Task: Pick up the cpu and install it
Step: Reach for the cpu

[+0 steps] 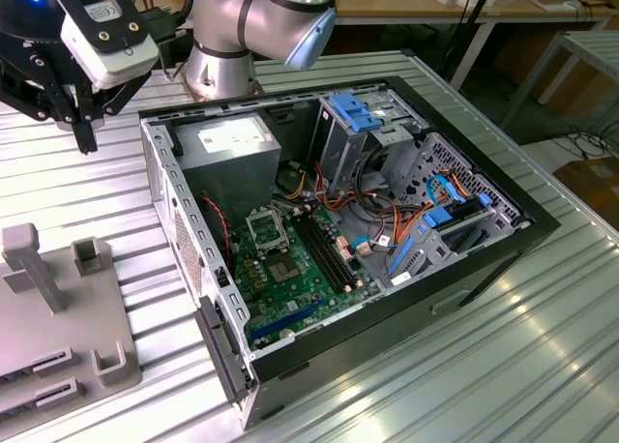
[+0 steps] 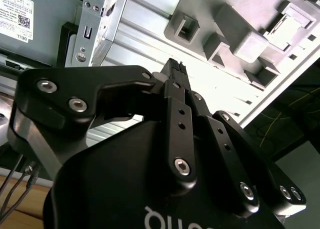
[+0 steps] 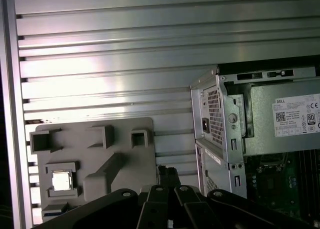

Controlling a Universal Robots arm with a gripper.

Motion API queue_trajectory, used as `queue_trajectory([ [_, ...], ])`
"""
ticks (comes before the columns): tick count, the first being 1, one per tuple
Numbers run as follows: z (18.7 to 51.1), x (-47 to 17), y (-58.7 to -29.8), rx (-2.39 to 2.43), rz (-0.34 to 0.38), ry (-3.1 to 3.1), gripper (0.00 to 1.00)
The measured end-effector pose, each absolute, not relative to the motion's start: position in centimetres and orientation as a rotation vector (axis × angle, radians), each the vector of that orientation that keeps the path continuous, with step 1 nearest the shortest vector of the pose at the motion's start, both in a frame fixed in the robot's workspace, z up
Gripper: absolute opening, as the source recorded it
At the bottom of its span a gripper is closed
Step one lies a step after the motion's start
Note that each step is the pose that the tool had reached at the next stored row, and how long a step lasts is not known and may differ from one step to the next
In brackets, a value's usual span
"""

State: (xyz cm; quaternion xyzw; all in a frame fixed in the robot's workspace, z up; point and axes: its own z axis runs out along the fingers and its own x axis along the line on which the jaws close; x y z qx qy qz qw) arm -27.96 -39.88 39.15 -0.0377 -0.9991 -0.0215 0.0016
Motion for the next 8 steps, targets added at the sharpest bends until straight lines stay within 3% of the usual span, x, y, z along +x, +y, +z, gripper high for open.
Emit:
queue_trajectory([
  [8,39.15,-28.23,-39.88,-0.118,-0.068,-3.136,0.11],
])
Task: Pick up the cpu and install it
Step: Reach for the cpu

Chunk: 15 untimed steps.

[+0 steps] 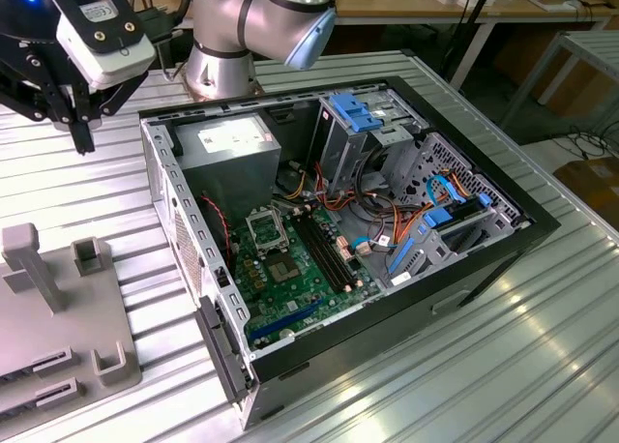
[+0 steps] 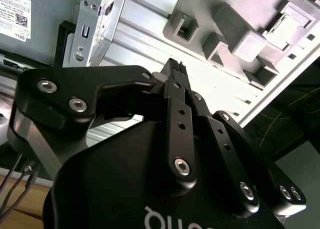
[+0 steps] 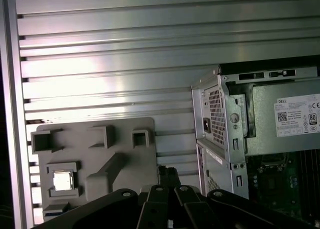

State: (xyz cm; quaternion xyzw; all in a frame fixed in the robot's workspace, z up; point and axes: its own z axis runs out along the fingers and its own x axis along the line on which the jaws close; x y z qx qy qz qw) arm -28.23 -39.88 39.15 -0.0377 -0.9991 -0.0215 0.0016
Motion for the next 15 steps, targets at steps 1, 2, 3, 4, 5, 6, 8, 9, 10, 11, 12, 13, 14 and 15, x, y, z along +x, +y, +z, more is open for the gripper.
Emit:
queue_trajectory([
  [1,39.15,-28.3,-39.88,-0.118,-0.068,-3.136,0.11],
  [2,39.15,-28.35,-39.88,-0.118,-0.068,-3.135,0.11],
  [3,39.15,-28.42,-39.88,-0.118,-0.068,-3.136,0.11],
  [4,39.15,-28.49,-39.88,-0.118,-0.068,-3.135,0.11],
  [5,39.15,-28.55,-39.88,-0.118,-0.068,-3.135,0.11],
  [6,39.15,-28.61,-39.88,-0.118,-0.068,-3.136,0.11],
  [8,39.15,-28.72,-39.88,-0.118,-0.068,-3.136,0.11],
  [9,39.15,-28.77,-39.89,-0.118,-0.068,-3.136,0.11],
  [10,39.15,-28.83,-39.88,-0.118,-0.068,-3.136,0.11],
  [11,39.15,-28.9,-39.88,-0.118,-0.068,-3.135,0.11],
  [12,39.15,-28.96,-39.88,-0.118,-0.068,-3.136,0.11],
  [13,39.15,-29.02,-39.88,-0.118,-0.068,-3.136,0.11],
  [14,39.15,-29.08,-39.88,-0.118,-0.068,-3.136,0.11],
  [15,39.14,-29.18,-39.88,-0.118,-0.068,-3.136,0.11],
])
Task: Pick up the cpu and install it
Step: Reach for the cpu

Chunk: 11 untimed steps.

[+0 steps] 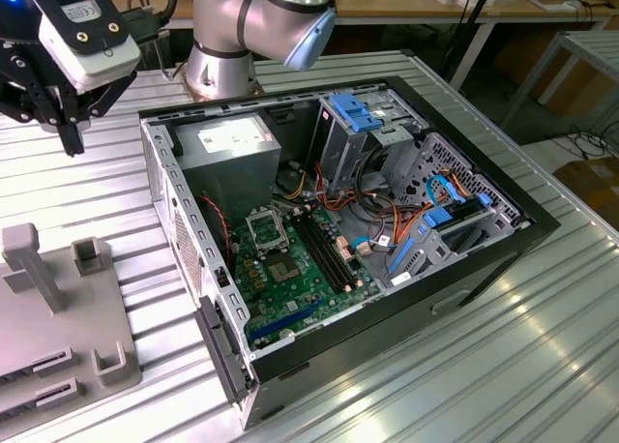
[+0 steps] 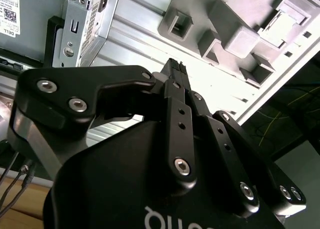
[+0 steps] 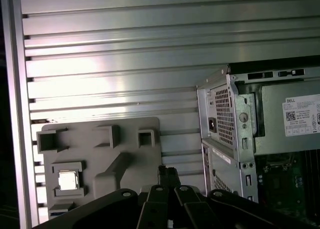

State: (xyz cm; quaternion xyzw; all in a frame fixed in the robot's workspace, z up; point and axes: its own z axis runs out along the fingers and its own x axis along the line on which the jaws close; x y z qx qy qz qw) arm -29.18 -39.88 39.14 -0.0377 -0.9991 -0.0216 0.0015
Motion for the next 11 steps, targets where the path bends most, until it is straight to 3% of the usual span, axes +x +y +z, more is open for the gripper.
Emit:
queue_trajectory([
  [11,39.14,-29.85,-39.88,-0.118,-0.068,-3.136,0.11],
])
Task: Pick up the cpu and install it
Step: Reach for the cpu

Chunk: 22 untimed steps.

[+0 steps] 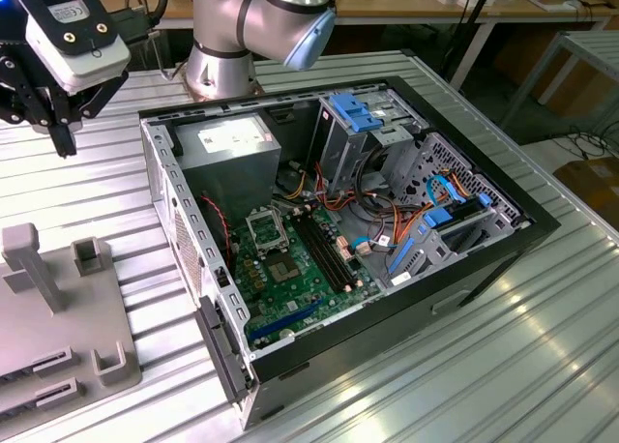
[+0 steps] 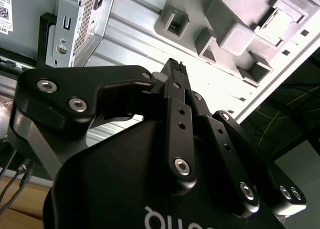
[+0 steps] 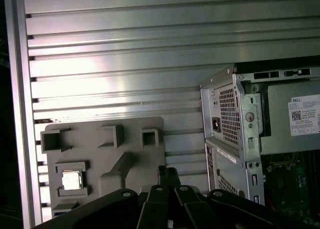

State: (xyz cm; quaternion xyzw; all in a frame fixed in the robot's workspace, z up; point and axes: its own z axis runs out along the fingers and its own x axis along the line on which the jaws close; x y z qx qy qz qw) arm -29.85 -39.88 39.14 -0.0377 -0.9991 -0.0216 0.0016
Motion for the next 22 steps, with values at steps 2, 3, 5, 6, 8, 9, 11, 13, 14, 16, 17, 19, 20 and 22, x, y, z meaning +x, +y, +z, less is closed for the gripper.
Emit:
queue_trajectory([
  [2,39.14,-30.05,-39.88,-0.118,-0.068,-3.135,0.11],
  [3,39.14,-30.19,-39.88,-0.118,-0.068,-3.135,0.11],
  [5,39.13,-30.37,-39.88,-0.118,-0.068,-3.135,0.11],
  [6,39.13,-30.42,-39.88,-0.118,-0.068,-3.135,0.11],
  [8,39.12,-30.53,-39.88,-0.118,-0.068,-3.135,0.11],
  [9,39.12,-30.56,-39.88,-0.118,-0.068,-3.135,0.11],
  [11,39.12,-30.59,-39.88,-0.118,-0.068,-3.135,0.11],
  [13,39.12,-30.59,-39.88,-0.118,-0.068,-3.134,0.11],
  [14,39.12,-30.59,-39.88,-0.118,-0.068,-3.134,0.11],
  [16,39.12,-30.59,-39.88,-0.118,-0.068,-3.134,0.11],
  [17,39.12,-30.59,-39.88,-0.118,-0.067,-3.134,0.11],
  [19,39.12,-30.59,-39.88,-0.118,-0.068,-3.134,0.11],
  [20,39.12,-30.59,-39.88,-0.118,-0.068,-3.134,0.11],
  [22,39.12,-30.59,-39.88,-0.118,-0.068,-3.134,0.11],
])
